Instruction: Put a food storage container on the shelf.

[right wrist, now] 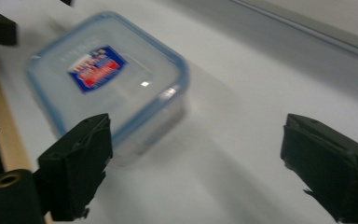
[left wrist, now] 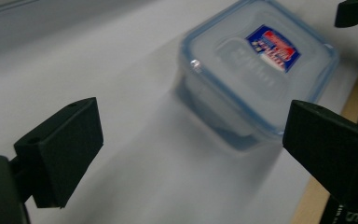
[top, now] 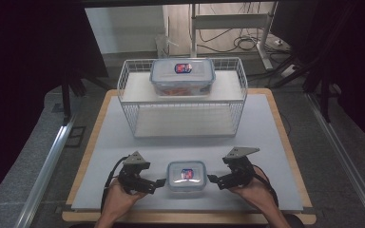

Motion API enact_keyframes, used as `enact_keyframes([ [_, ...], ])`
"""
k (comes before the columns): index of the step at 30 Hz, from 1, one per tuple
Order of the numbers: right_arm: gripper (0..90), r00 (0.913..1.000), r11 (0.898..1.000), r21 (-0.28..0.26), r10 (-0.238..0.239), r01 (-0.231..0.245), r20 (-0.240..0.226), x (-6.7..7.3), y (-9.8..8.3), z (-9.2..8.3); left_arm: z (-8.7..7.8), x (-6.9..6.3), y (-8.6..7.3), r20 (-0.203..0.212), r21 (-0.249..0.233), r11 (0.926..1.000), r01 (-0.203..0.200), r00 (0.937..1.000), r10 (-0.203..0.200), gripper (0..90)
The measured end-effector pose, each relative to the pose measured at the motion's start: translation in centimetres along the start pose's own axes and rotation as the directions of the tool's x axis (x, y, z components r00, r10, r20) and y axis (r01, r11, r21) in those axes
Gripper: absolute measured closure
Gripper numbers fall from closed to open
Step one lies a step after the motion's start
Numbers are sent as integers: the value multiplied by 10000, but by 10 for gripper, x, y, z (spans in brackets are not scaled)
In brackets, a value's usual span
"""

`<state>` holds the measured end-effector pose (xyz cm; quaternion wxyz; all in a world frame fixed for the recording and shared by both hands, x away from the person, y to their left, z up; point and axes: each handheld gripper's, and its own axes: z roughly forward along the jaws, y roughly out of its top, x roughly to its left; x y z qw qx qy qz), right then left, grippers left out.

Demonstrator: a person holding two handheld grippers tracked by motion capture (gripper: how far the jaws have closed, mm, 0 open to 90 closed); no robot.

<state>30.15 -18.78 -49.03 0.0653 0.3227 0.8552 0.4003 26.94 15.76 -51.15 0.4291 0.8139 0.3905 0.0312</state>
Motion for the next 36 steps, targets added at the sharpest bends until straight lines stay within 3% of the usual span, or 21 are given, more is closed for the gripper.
enact_keyframes([
  [8,142,9950,9987,432,313,-274,-946,11,6,17,24,-5,9,650,541,9985,48,9979,-83,55],
  [12,140,9905,9962,733,553,-463,-1256,14,7,28,30,-4,10,1299,541,9979,361,9906,-429,77],
  [15,141,9794,9908,931,1129,-983,-1672,11,7,34,36,-7,9,1771,791,9958,460,9824,-594,93],
  [19,178,9581,9814,1116,1779,-1561,-2244,8,6,38,42,-16,8,1516,1294,9916,-33,9883,-165,75],
  [20,190,9571,9799,1146,1853,-1631,-2226,8,6,39,41,-17,8,1464,1333,9909,-179,9892,-18,78],
  [23,239,9557,9780,1261,1913,-1662,-2238,7,5,35,35,-19,8,1375,1150,9931,-234,9905,74,133],
  [28,319,9554,9797,1263,1818,-1557,-2326,10,0,28,27,-15,3,1716,654,9975,273,9844,-382,208],
  [31,391,9518,9788,1175,1917,-1676,-2395,11,-3,23,20,-14,0,1591,412,9985,354,9864,-415,322],
  [36,454,9491,9791,983,1973,-1781,-2455,12,-5,18,15,-13,-4,1702,110,9967,805,9820,-812,419],
])
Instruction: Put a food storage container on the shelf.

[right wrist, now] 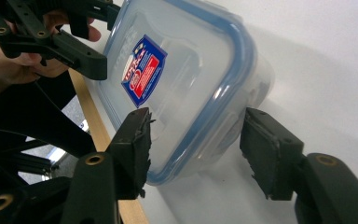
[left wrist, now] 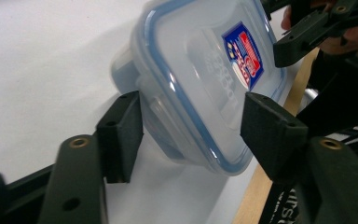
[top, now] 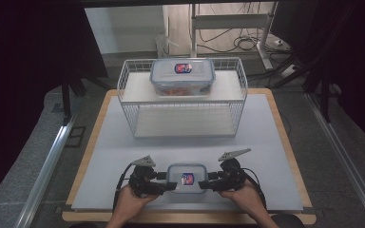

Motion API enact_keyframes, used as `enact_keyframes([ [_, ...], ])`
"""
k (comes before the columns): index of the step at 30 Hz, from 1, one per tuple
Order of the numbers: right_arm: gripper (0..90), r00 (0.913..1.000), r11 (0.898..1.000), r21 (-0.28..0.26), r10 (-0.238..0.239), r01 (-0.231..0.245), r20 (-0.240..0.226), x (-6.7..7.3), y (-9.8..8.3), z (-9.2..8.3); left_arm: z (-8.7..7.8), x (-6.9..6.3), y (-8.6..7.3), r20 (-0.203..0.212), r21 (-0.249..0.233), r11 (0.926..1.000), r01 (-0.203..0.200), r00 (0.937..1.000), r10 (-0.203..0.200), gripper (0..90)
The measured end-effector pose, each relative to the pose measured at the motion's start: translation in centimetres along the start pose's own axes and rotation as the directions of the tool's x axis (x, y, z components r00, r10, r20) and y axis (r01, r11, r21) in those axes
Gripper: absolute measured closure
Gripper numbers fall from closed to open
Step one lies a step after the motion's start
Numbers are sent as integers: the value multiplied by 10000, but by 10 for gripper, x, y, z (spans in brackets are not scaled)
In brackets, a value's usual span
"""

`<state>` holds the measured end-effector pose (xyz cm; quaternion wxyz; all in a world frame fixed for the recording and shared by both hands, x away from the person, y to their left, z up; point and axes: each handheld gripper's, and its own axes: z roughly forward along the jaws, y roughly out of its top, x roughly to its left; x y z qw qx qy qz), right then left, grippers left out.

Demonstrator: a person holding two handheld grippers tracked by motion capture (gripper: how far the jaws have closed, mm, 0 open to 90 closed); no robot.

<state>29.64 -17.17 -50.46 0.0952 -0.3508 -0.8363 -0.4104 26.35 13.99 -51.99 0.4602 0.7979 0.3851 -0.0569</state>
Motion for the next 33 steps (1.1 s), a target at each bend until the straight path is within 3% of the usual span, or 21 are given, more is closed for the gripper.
enact_keyframes([
  [4,515,9988,9990,-225,388,-395,-304,-2,-4,-4,-5,4,-4,403,-266,9988,408,9984,-397,495],
  [9,543,9962,9973,-335,636,-656,-591,-4,-8,-5,-5,5,-8,673,-293,9967,762,9950,-741,516],
  [16,550,9947,9957,-385,820,-845,-613,-3,-9,-6,-5,6,-8,736,-431,9939,1014,9925,-981,524],
  [23,572,9915,9913,-797,977,-1046,-863,-5,-9,-7,-6,12,-8,1013,-662,9864,1503,9845,-1432,543],
  [29,574,9903,9857,-1247,1023,-1136,-940,-8,-7,-13,-8,12,1,1168,-936,9861,1371,9851,-1259,550],
  [33,574,9882,9804,-1567,1025,-1198,-1142,-8,-4,-20,-15,13,6,1610,-1394,9786,1512,9786,-1282,579],
])
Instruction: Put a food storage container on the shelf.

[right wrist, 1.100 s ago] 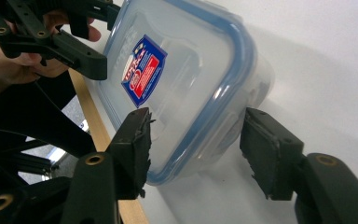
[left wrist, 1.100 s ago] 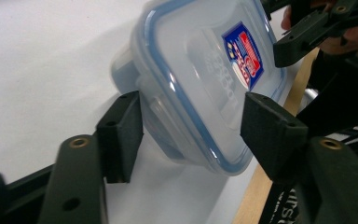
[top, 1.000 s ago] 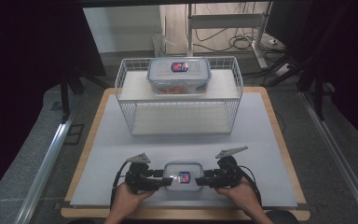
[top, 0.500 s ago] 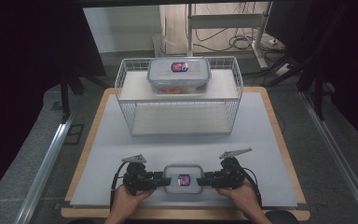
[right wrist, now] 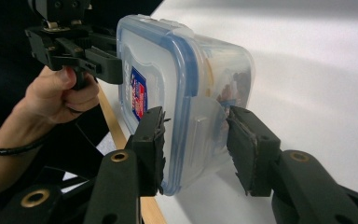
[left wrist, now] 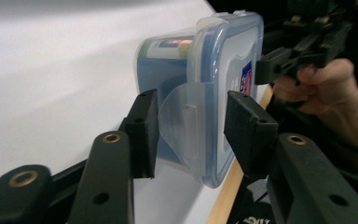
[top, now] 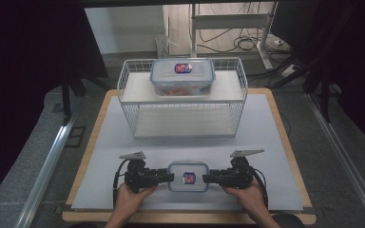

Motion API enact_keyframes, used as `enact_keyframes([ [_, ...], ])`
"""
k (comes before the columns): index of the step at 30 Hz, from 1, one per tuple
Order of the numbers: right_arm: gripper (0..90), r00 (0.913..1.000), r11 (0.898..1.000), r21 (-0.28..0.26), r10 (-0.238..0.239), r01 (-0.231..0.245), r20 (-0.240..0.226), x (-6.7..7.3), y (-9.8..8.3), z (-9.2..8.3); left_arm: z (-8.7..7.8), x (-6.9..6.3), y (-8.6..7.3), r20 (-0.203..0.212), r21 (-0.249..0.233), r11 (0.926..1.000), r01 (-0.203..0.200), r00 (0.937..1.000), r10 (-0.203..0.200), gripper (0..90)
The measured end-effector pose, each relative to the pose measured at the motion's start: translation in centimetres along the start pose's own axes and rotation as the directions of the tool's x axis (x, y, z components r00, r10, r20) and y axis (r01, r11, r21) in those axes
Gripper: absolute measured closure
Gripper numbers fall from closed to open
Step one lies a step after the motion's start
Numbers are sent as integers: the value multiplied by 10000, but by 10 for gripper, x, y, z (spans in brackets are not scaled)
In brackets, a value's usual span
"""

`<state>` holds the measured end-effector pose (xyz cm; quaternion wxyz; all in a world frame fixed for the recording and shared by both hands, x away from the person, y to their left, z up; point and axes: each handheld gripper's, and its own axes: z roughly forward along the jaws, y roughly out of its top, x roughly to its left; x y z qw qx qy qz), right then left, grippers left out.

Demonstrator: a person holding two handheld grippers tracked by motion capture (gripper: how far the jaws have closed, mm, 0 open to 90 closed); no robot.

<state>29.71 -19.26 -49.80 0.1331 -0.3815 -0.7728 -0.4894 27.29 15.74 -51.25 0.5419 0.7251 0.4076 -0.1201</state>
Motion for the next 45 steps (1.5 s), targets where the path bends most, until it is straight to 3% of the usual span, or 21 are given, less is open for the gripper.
enact_keyframes([
  [2,587,9997,9998,-152,116,-119,-201,0,3,-2,-1,1,3,13,-32,10000,-62,10000,62,577],
  [10,589,9997,9991,-435,-29,17,-262,2,15,-7,-6,-4,18,-56,-213,9992,-332,9994,330,577],
  [22,584,9996,9938,-1085,-251,234,-141,13,53,-26,-14,-24,58,-350,-310,9928,-1158,9928,1147,574],
  [45,587,9956,9825,-1638,-921,883,-158,36,124,-38,-47,-34,121,-396,-1112,9840,-1390,9900,1354,576],
])
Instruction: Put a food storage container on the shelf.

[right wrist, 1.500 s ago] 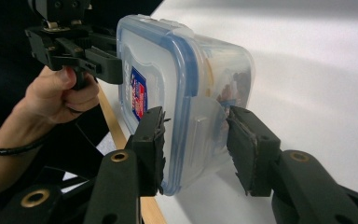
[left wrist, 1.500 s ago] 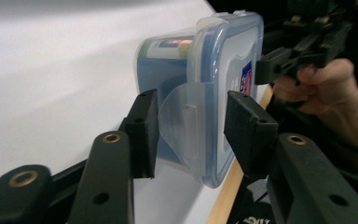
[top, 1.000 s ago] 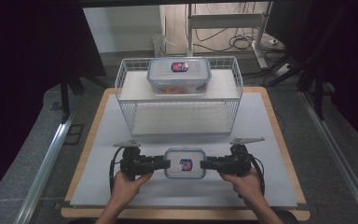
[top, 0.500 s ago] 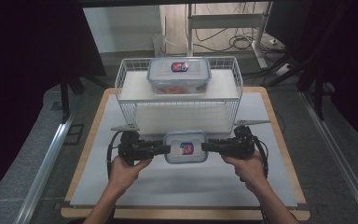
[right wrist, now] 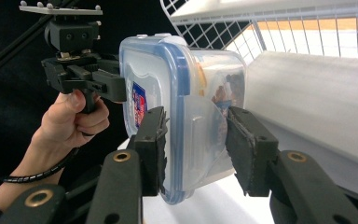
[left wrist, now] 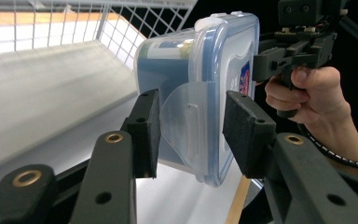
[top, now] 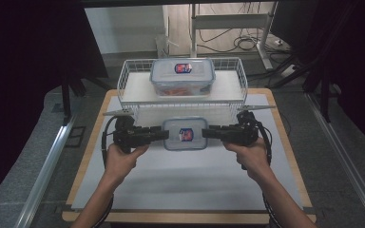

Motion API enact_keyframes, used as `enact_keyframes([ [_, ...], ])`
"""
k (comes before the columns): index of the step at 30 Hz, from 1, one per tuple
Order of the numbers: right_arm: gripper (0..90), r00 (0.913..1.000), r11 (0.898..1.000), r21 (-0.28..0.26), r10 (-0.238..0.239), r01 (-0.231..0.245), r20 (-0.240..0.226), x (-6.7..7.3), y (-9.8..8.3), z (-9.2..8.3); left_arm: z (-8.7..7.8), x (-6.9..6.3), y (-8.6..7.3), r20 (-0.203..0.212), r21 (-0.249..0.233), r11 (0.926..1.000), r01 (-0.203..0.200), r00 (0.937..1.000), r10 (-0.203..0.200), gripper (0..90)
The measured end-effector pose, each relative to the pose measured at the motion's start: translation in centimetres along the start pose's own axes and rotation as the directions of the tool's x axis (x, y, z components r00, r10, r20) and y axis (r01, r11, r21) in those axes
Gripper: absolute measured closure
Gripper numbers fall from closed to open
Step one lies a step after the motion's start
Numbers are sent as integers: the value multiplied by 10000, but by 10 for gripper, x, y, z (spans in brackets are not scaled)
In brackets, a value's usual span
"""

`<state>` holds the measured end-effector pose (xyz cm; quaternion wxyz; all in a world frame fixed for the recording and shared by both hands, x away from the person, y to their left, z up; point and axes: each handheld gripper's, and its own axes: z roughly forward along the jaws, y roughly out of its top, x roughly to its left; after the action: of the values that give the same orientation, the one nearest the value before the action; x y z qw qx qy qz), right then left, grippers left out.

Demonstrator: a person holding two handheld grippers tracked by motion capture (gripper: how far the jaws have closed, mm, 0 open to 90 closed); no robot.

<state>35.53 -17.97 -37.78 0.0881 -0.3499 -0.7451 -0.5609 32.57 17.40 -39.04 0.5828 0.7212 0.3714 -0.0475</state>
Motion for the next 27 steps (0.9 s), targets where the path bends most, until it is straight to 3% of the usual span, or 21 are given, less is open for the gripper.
enact_keyframes([
  [27,588,9994,9983,-473,-335,335,15,11,71,1,-19,1,69,-169,-654,9978,-103,9998,92,574],
])
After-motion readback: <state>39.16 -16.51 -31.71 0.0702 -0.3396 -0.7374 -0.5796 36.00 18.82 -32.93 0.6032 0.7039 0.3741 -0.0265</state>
